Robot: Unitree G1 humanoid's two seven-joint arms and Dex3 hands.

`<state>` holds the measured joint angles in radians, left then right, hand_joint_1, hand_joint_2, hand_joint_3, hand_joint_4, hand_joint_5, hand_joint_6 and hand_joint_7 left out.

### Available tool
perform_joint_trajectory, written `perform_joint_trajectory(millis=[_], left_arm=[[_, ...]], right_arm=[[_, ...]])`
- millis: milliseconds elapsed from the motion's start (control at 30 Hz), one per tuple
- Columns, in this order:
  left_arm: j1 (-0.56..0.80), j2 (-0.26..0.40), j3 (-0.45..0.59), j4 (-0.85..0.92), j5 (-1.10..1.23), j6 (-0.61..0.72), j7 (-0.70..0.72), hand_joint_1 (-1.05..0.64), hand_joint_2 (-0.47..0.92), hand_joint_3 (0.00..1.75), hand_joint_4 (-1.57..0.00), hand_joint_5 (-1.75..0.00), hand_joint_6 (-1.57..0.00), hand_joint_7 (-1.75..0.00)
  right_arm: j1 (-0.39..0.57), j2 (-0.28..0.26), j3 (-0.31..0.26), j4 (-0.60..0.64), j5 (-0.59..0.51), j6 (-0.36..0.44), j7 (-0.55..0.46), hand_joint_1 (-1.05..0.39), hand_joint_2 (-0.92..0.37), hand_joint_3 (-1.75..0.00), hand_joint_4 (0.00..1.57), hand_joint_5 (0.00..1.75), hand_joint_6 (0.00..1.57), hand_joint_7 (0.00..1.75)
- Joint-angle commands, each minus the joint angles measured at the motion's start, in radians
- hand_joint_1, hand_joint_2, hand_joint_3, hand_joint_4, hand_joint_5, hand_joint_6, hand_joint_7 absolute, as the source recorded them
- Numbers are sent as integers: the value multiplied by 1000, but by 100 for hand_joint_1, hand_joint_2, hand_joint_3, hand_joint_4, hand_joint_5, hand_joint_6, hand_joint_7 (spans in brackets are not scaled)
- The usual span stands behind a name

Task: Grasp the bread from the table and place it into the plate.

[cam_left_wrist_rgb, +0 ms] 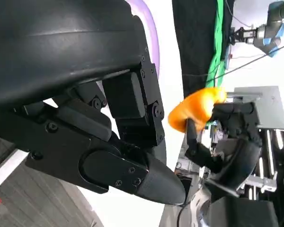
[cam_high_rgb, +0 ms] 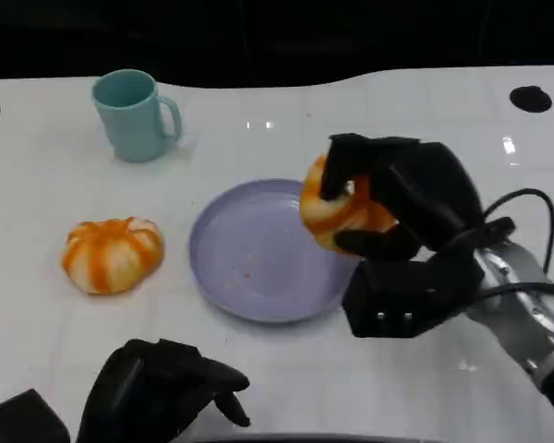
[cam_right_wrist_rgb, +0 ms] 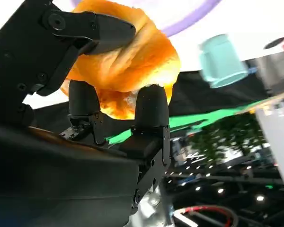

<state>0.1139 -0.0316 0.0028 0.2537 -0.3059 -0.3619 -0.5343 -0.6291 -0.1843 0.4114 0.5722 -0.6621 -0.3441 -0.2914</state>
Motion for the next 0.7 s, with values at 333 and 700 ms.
perform_joint_trajectory(millis=[333, 700], left_arm=[[21, 9, -1, -10, 6, -7, 3, -97, 92, 1, -112, -108, -149, -12], [25, 7, -7, -19, 13, -6, 12, -97, 92, 0, -112, -107, -149, -13]], right_arm=[[-113, 109, 28, 242, 11, -62, -36, -13, -28, -135, 96, 175, 79, 162], [-102, 93, 41, 256, 34, -69, 73, -40, -89, -26, 19, 56, 41, 9]])
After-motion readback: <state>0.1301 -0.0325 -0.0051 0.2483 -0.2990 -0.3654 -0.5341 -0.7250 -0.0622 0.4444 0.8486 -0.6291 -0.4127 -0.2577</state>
